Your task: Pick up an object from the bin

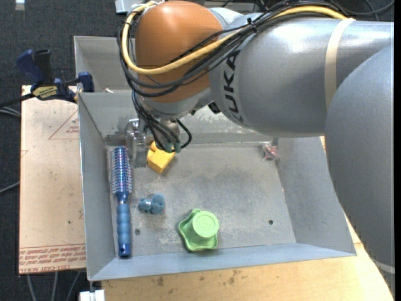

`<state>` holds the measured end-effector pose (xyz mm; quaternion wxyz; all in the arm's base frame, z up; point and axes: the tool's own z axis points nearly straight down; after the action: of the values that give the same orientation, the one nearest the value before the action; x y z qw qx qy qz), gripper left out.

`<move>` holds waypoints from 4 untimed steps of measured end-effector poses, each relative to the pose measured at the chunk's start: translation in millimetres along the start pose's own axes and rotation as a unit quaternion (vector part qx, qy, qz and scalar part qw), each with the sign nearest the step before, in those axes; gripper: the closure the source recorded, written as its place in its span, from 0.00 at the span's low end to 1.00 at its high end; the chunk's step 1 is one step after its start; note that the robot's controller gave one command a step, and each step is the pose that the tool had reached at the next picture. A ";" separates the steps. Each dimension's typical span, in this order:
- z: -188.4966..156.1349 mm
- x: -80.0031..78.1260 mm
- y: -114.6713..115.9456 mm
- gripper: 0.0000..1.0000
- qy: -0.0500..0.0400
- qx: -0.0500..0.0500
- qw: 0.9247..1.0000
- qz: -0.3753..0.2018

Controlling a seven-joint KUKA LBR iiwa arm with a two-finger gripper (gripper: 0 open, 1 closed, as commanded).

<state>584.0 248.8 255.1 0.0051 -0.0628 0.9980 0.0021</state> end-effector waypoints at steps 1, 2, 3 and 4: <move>85.9 -11.4 -5.3 1.00 0.007 0.001 0.993 -0.117; 82.9 -12.6 -4.8 0.00 0.005 0.000 0.993 -0.117; 175.7 -39.1 -19.1 0.00 0.004 -0.001 0.955 -0.296; 176.2 -38.6 -20.4 1.00 0.005 0.000 0.955 -0.296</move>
Offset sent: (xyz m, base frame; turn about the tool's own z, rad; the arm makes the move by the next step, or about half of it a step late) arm 0.0135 -0.0033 -0.0827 -0.2360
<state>626.6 234.2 79.3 0.0002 -0.3559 0.9345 0.0000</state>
